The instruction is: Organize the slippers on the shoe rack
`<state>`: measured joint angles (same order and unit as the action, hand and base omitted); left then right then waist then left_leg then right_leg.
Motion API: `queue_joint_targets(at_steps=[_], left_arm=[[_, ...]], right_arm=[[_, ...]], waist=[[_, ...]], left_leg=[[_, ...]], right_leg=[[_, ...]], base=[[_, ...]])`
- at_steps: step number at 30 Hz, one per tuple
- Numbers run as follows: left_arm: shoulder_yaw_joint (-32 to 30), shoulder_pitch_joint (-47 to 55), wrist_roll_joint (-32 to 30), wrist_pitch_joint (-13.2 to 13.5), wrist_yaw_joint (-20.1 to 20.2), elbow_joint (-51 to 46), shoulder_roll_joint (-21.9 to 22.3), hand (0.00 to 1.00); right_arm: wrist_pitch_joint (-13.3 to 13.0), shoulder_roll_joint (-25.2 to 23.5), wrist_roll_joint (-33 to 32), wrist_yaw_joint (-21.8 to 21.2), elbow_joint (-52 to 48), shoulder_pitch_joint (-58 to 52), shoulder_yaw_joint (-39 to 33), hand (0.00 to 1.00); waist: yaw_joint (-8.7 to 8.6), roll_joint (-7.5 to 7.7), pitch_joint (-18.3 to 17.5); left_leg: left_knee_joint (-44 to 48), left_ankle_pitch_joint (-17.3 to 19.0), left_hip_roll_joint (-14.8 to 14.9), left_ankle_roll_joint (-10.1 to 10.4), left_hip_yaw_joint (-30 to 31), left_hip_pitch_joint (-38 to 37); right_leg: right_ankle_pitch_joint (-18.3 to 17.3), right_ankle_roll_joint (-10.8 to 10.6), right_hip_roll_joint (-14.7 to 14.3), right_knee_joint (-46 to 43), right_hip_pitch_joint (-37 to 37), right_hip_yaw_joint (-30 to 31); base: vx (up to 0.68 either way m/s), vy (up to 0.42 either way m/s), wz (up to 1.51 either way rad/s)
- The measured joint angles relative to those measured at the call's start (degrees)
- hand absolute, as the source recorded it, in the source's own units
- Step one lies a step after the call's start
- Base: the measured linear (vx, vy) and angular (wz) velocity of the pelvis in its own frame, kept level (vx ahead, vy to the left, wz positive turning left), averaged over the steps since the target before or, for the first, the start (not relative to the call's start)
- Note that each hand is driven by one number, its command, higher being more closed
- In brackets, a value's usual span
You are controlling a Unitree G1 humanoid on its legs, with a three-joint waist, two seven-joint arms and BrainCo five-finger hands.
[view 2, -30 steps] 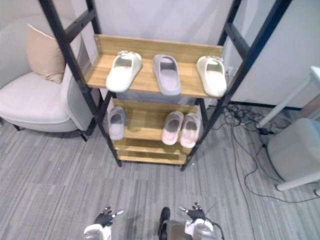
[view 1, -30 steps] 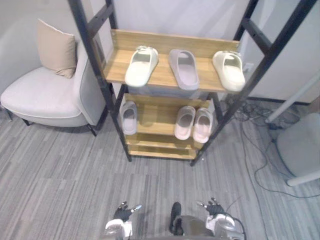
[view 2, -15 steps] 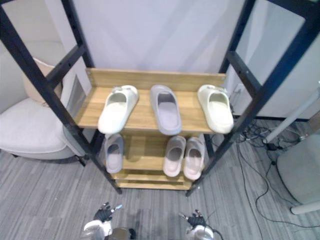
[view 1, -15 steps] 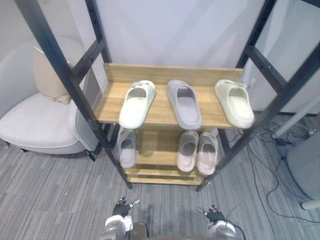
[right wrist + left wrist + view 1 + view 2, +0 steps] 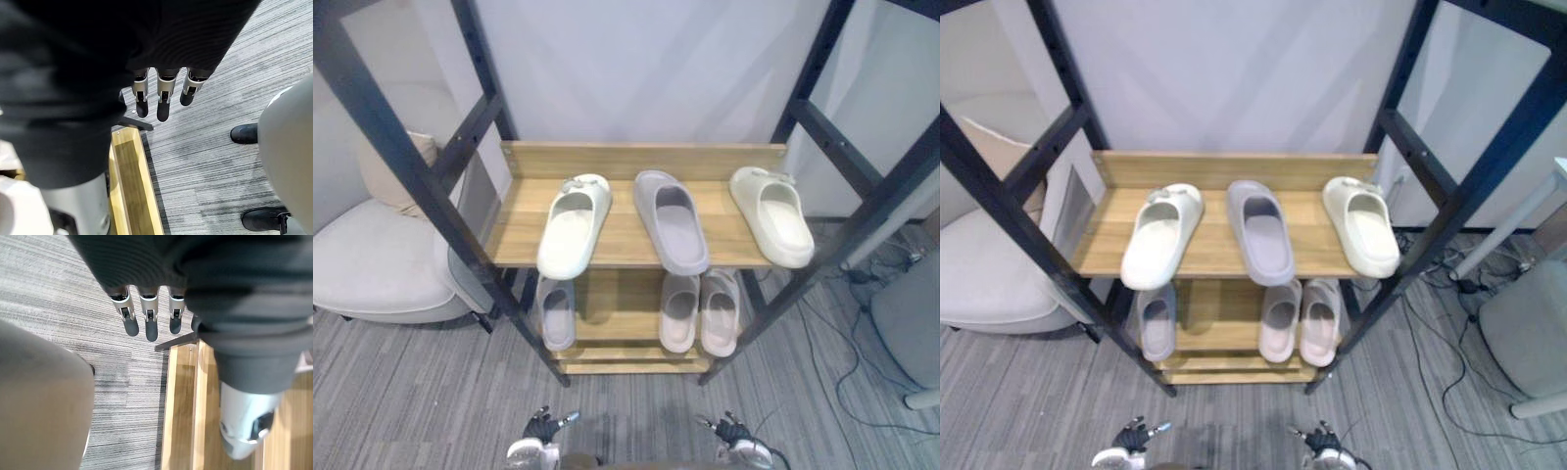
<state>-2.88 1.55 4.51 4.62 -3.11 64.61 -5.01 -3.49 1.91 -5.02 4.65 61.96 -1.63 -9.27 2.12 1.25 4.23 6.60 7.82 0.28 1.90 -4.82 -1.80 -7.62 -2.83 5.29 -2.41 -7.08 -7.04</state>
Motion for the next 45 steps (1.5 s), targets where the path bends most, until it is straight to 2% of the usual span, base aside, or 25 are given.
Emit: queue_joint_targets(at_steps=[3,7,8,11,15,19,27,32,41,45], left_arm=[[0.07,0.10,-0.01,0.04,-0.04,0.08,-0.06,0.00],[0.44,0.56,-0.02,0.06,-0.11,0.02,-0.57,0.00],[0.46,0.66,-0.02,0.08,-0.11,0.00,-0.63,0.00],[0.63,0.84,-0.05,0.10,-0.25,-0.21,-1.22,0.00],[0.73,1.26,-0.05,0.17,-0.43,-0.65,-1.53,0.00],[1.80,1.39,-0.15,0.72,-0.39,-0.62,-1.80,0.00],[2.80,1.48,-1.07,1.33,-0.15,-0.92,-2.14,0.00],[2.81,1.47,-2.48,1.41,0.08,-1.03,-2.10,0.00],[2.79,1.54,-3.12,1.49,0.72,-1.73,-2.10,0.00],[2.77,1.55,-3.17,1.51,0.92,-2.16,-2.08,0.00]], right_arm=[[-0.09,0.62,-0.05,0.66,-7.74,-2.57,3.69,0.00],[-1.24,0.96,0.49,1.33,-26.94,-7.36,6.48,0.00],[-1.38,0.96,0.58,1.41,-28.47,-7.75,6.75,0.00],[-2.61,0.39,3.17,1.92,-44.16,-12.22,7.68,0.00],[-2.97,0.29,5.15,2.20,-56.51,-15.55,7.72,0.00],[-5.17,0.29,6.58,2.27,-66.81,-16.76,7.74,0.00],[-6.66,0.40,9.56,3.29,-75.71,-16.22,7.53,0.00],[-7.89,1.67,9.11,4.43,-79.17,-10.44,7.19,0.00],[-8.08,6.22,7.11,4.40,-78.95,-1.46,7.15,0.00],[-7.78,8.61,6.62,4.38,-75.64,4.00,7.17,0.00]], waist=[[-0.17,0.01,-0.14],[-1.39,0.56,-0.28],[-1.45,0.67,-0.36],[-2.12,1.86,0.08],[-2.18,2.35,-0.02],[-2.34,2.39,-0.05],[-2.29,2.58,-0.19],[-2.14,2.63,-0.22],[-1.77,2.72,-0.20],[-1.34,2.86,-0.14]], left_leg=[[-2.56,-1.42,0.18,0.12,-1.08,-0.48],[-3.31,-1.61,0.18,-0.12,-2.98,-0.85],[-3.50,-1.67,0.14,-0.20,-3.22,-0.94],[-3.71,-1.69,-0.17,-0.24,-4.30,-1.11],[-3.90,-1.69,-0.30,-0.25,-5.34,-0.94],[-3.91,-1.71,-0.44,-0.28,-5.05,-0.89],[-3.91,-1.87,-0.54,-0.53,-3.86,-0.59],[-3.91,-2.09,-0.95,-0.88,-3.13,-0.26],[-3.91,-2.53,-1.58,-1.57,-0.96,0.70],[-4.07,-2.71,-1.72,-1.72,-0.35,0.89]], right_leg=[[0.88,0.15,-0.36,0.40,1.36,1.65],[2.73,-0.16,-0.50,2.34,1.65,4.24],[2.92,-0.20,-0.47,2.57,1.65,4.45],[3.89,-0.62,-0.19,3.75,1.80,5.89],[4.16,-0.88,-0.10,3.76,2.92,7.32],[4.87,-0.98,-0.05,4.51,3.06,7.90],[5.10,-1.05,-0.05,4.70,3.03,7.62],[5.26,-1.28,0.27,4.64,3.03,7.16],[5.30,-1.38,0.73,4.60,2.86,5.13],[5.29,-1.40,0.81,4.54,2.85,4.54]], base=[[-0.05,-0.019,-0.25],[-0.04,0.023,-0.28],[-0.02,0.046,-0.33],[-0.04,0.045,-0.21],[-0.02,0.020,-0.19],[-0.01,0.001,-0.12],[-0.02,-0.014,0.03],[-0.01,-0.006,0.05],[-0.01,-0.013,0.13],[-0.02,-0.011,0.08]])
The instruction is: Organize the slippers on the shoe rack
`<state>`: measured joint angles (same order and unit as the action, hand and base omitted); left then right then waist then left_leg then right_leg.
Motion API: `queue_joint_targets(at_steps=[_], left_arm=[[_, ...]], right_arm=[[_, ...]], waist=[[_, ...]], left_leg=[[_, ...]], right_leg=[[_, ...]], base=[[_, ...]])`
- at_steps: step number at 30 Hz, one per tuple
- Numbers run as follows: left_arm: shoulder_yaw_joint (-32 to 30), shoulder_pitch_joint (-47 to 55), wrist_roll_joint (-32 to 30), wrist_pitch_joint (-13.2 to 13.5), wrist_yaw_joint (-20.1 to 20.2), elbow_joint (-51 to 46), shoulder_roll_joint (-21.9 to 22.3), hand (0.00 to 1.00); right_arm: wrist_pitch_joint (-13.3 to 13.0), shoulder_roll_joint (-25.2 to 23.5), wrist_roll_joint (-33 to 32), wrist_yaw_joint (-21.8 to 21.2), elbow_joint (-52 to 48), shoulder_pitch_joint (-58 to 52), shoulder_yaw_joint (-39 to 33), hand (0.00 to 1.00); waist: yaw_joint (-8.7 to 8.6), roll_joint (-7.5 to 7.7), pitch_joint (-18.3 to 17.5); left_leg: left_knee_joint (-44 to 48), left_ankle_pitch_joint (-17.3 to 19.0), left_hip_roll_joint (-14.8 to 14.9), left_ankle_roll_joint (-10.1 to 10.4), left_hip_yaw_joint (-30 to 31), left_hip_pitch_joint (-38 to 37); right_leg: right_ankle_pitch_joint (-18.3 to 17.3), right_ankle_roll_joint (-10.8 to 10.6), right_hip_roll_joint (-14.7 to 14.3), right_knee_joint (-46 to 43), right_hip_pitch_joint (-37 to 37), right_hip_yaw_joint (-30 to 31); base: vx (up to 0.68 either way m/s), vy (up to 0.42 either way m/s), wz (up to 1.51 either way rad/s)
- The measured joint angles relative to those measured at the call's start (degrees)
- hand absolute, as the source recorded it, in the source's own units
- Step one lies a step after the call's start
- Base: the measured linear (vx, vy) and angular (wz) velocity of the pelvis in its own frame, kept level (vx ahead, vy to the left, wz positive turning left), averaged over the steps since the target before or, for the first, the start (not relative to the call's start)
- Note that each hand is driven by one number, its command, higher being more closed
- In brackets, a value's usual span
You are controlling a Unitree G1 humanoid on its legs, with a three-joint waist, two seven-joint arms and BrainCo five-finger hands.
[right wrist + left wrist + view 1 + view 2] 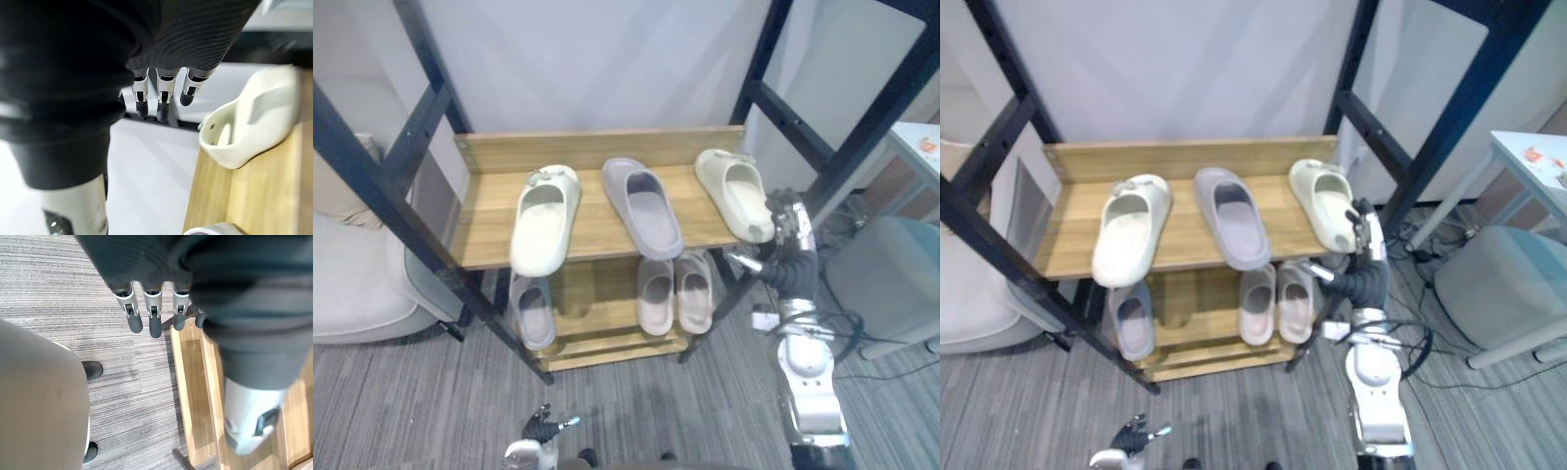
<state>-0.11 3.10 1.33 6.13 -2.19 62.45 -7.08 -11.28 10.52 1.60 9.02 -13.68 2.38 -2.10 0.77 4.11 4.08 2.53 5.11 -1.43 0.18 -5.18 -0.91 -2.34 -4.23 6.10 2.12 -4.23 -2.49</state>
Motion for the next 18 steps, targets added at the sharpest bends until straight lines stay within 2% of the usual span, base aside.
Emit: queue_joint_targets(at_steps=[8,18], left_arm=[[0.02,0.02,-0.01,-0.05,0.08,-1.37,-0.07,0.00],[0.25,-0.04,0.11,0.00,0.08,-3.46,0.04,0.00]], right_arm=[[2.50,5.12,-1.62,0.72,12.52,11.59,0.03,0.00],[4.80,8.40,-1.87,1.24,28.18,26.15,0.54,0.00]], waist=[[0.82,0.64,0.57],[2.40,0.67,1.73]], left_leg=[[-2.51,-1.87,-0.45,-0.11,2.12,1.03],[-2.50,-2.01,-0.67,-0.21,4.32,2.50]], right_leg=[[-0.13,-0.16,0.18,0.00,1.17,-2.00],[-0.10,-0.12,0.22,0.02,1.51,-3.86]], base=[[-0.01,-0.016,0.12],[0.02,-0.008,0.13]])
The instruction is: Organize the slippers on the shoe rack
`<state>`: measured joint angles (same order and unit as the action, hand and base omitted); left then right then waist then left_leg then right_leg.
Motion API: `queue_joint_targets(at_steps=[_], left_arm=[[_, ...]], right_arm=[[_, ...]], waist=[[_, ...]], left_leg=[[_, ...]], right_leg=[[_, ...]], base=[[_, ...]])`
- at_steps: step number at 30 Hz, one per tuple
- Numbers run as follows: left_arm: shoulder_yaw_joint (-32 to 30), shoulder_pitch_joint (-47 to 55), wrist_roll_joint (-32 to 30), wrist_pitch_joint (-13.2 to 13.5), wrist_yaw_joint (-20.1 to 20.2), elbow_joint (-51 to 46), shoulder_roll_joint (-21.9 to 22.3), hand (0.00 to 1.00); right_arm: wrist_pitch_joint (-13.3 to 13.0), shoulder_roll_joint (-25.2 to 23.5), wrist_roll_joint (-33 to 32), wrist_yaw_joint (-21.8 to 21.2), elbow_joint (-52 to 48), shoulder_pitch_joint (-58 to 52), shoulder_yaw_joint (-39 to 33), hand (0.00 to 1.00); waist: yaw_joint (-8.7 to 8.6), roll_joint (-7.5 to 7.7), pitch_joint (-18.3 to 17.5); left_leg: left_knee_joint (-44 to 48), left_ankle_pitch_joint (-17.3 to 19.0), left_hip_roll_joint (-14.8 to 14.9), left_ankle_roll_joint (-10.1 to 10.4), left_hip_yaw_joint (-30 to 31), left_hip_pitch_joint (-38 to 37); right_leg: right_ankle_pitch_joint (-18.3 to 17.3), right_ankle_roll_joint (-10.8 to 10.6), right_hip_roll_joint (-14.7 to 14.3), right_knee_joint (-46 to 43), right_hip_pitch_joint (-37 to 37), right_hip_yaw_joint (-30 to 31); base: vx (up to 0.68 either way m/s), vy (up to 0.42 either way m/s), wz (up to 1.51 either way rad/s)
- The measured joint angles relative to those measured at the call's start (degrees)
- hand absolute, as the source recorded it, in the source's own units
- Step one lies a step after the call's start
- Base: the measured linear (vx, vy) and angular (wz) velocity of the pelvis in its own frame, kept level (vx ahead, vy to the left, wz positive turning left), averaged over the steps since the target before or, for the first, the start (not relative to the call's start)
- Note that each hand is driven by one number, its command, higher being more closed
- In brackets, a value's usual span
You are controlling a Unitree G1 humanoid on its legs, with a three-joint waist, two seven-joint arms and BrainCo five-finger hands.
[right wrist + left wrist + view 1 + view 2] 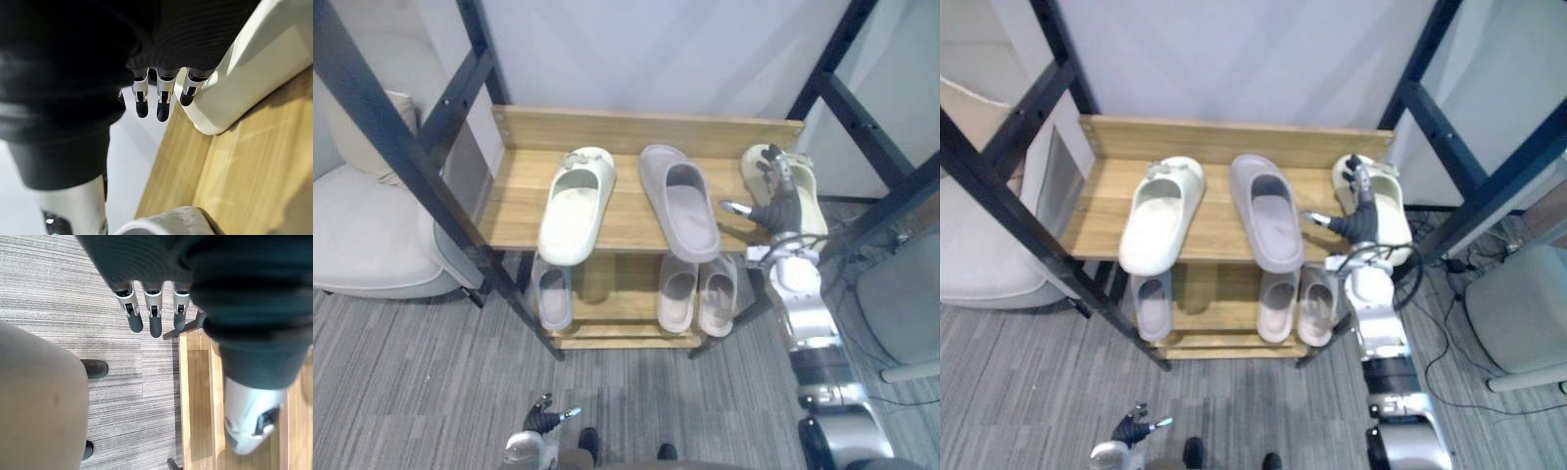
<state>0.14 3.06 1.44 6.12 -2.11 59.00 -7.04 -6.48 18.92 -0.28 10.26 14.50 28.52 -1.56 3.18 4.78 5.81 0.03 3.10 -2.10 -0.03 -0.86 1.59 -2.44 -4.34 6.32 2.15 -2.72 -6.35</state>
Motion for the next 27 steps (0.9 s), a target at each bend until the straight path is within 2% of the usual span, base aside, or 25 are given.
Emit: queue_joint_targets(at_steps=[6,14,24,25,27], left_arm=[[0.36,-0.11,0.49,0.81,0.00,-0.50,0.05,0.00],[0.88,-0.52,1.10,1.01,-0.02,-1.22,-0.02,0.00],[1.09,-0.92,2.88,1.00,-0.15,-1.31,-0.34,0.00],[1.51,-1.00,3.24,0.97,-0.18,-1.31,-0.51,0.00],[2.07,-1.11,3.23,0.97,-0.18,-1.31,-0.69,0.00]], right_arm=[[0.39,1.65,-0.45,0.12,6.12,7.61,2.29,0.00],[1.41,1.55,-0.91,-0.17,15.85,17.27,4.86,0.00],[1.96,1.38,0.44,-1.29,22.55,23.70,7.69,0.00],[2.16,1.40,1.22,-1.48,22.71,24.31,8.63,1.00],[2.36,1.37,2.68,-1.89,22.72,24.60,9.07,1.00]], waist=[[0.17,0.07,0.99],[0.61,0.23,2.41],[0.74,0.40,3.93],[0.73,0.42,4.21],[0.75,0.52,4.27]], left_leg=[[0.00,-0.11,0.01,-0.07,0.36,0.64],[0.00,-0.22,0.09,-0.08,1.03,1.22],[-1.56,-1.50,0.48,0.18,1.41,0.73],[-2.85,-2.35,0.47,0.23,1.40,0.29],[-3.82,-3.06,0.45,0.34,1.53,0.08]], right_leg=[[0.05,0.07,-0.01,-0.05,0.50,-0.85],[0.31,0.47,-0.07,-0.10,0.43,-1.60],[0.33,0.48,-0.16,-0.63,0.66,-2.28],[0.32,0.48,-0.22,-0.67,0.80,-2.30],[0.32,0.48,-0.31,-0.68,1.01,-2.39]], base=[[0.00,-0.006,0.04],[0.00,0.001,0.04],[-0.02,-0.009,0.02],[-0.08,-0.016,0.00],[-0.06,-0.017,0.03]])
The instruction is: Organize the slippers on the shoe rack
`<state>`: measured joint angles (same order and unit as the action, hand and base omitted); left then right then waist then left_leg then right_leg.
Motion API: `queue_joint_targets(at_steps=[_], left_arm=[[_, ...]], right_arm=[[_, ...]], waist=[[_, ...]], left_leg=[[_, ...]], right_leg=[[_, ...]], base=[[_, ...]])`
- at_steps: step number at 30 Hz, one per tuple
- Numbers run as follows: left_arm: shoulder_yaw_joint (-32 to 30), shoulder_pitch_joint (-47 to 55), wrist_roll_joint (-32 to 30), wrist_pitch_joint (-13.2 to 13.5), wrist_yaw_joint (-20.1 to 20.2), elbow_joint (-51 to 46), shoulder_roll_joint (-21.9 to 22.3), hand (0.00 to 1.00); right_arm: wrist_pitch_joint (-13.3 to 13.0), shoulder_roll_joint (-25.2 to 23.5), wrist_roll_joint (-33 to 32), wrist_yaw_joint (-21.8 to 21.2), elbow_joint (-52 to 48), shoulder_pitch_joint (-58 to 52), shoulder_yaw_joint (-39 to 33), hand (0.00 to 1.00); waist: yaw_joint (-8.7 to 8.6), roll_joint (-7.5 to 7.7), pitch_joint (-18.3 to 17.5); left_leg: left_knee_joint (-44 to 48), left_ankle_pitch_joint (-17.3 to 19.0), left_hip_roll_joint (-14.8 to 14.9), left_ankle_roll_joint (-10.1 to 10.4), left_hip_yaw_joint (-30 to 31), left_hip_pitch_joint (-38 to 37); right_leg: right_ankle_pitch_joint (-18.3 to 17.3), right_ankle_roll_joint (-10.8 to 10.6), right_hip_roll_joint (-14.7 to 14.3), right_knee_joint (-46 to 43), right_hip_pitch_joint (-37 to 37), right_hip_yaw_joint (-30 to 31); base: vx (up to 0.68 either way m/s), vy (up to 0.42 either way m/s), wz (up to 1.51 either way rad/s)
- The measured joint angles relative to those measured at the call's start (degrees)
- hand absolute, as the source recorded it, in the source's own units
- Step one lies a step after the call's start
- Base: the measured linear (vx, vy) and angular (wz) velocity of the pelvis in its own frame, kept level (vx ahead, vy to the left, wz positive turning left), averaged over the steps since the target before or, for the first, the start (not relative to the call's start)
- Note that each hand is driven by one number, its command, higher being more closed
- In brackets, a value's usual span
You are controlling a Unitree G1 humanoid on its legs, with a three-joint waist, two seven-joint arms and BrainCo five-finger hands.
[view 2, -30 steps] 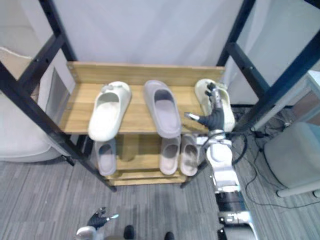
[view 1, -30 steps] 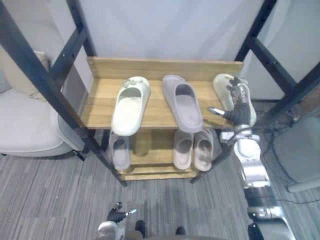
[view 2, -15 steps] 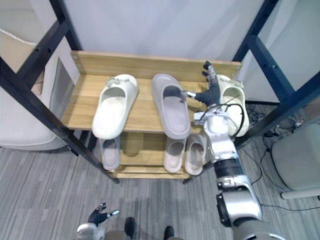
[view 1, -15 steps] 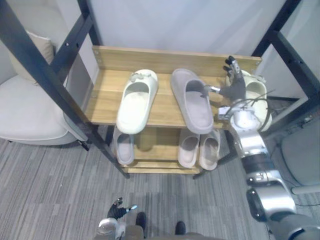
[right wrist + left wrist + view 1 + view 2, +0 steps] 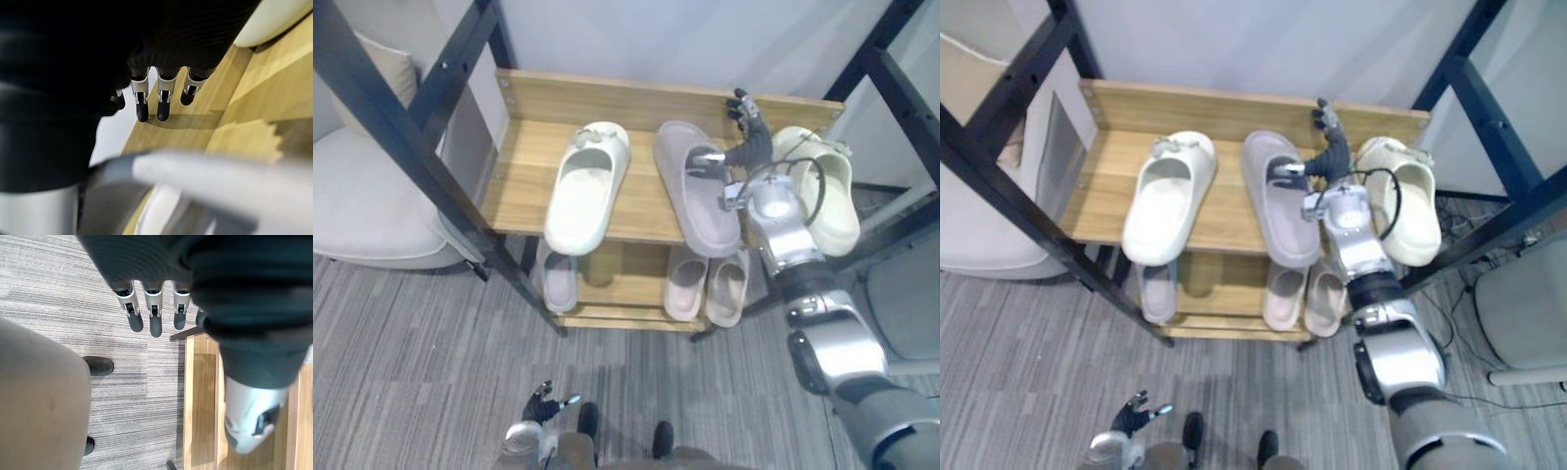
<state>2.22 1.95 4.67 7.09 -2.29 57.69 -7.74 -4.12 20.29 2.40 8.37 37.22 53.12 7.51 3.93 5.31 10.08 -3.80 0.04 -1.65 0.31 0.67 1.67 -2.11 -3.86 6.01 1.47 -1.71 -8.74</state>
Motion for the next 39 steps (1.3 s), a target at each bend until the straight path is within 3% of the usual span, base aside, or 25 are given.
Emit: queue_joint_targets(at_steps=[5,18,28,34,39], left_arm=[[0.43,-0.60,0.06,-0.06,0.00,0.02,-0.47,0.00],[1.06,-0.76,0.09,-0.18,-0.26,0.13,-0.61,0.00],[0.99,-0.50,-0.03,-0.38,-0.21,0.33,-0.66,0.00],[0.97,0.26,-0.19,-0.62,0.11,0.81,-0.55,0.00],[0.98,1.09,-0.71,-0.70,0.23,1.53,-0.25,0.00]], right_arm=[[0.20,-0.11,0.46,-1.17,2.11,2.76,2.21,1.00],[-0.44,-0.19,-0.16,-1.02,-1.30,1.14,2.92,1.00],[-1.35,-2.01,-2.91,-0.50,-22.27,-15.36,0.93,1.00],[-4.11,-4.74,-6.57,-0.56,-35.63,-25.76,-2.81,1.00],[-8.02,-5.63,-8.46,-2.05,-44.18,-29.99,-3.21,1.00]], waist=[[0.25,0.71,0.76],[0.25,0.74,0.74],[-0.77,0.71,0.59],[-2.11,0.18,-0.60],[-2.91,-0.37,-2.64]], left_leg=[[-2.03,-1.67,0.20,0.26,-0.02,-0.41],[-2.02,-1.67,0.19,0.25,-0.40,-1.03],[-2.00,-1.61,0.12,0.28,-1.63,-2.42],[-1.63,-1.59,0.34,0.25,-1.64,-2.70],[-1.34,-1.60,0.48,0.24,-2.15,-3.34]], right_leg=[[-0.02,0.02,-0.22,-0.03,0.58,0.00],[-0.05,0.04,-0.17,-0.15,0.28,0.34],[-0.06,0.00,0.02,-0.40,-0.42,1.48],[-0.09,-0.06,0.08,-0.49,-0.42,1.62],[-0.09,-0.06,0.08,-1.22,-0.54,2.18]], base=[[-0.08,-0.024,-0.01],[-0.01,-0.001,0.00],[-0.03,-0.002,-0.06],[-0.05,-0.013,-0.01],[-0.05,-0.009,-0.05]])
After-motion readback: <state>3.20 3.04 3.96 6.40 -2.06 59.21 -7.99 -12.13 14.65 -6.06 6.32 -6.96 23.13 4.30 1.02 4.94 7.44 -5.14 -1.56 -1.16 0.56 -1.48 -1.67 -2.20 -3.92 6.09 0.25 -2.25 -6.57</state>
